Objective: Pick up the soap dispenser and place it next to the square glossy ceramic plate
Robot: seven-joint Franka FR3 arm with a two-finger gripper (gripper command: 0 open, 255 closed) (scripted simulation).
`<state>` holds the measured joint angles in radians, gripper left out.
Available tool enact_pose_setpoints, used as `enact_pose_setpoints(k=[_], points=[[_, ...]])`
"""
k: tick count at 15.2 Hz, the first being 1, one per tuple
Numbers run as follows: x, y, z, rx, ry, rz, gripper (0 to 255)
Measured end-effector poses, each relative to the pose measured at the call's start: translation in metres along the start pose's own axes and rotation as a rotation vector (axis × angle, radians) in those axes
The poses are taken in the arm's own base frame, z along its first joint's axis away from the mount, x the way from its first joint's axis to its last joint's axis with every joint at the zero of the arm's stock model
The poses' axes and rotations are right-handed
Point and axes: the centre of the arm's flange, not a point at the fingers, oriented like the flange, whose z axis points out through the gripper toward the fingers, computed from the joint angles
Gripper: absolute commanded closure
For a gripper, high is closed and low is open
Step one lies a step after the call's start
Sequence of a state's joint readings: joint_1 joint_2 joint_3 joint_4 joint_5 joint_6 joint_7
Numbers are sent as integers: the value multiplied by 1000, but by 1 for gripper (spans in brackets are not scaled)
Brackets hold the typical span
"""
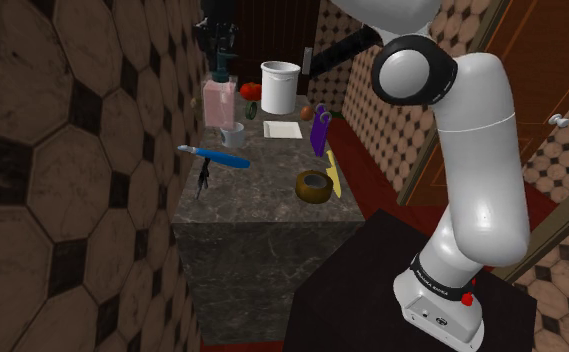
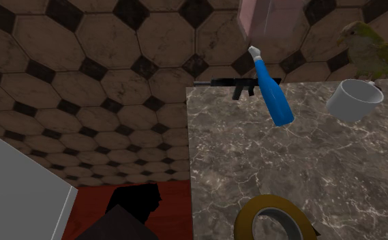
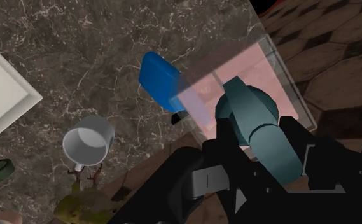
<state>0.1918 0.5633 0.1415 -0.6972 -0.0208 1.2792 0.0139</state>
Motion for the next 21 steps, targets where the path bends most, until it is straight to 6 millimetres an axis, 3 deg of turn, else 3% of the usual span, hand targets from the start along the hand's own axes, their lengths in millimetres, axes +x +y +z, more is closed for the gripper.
enact_pose_setpoints(k=[2,4,21], points=[[-1,4,-3,0,-1,0,255],[-4,22,5,0,-2,0,255],[-36,216,112,0,-2,1,255]])
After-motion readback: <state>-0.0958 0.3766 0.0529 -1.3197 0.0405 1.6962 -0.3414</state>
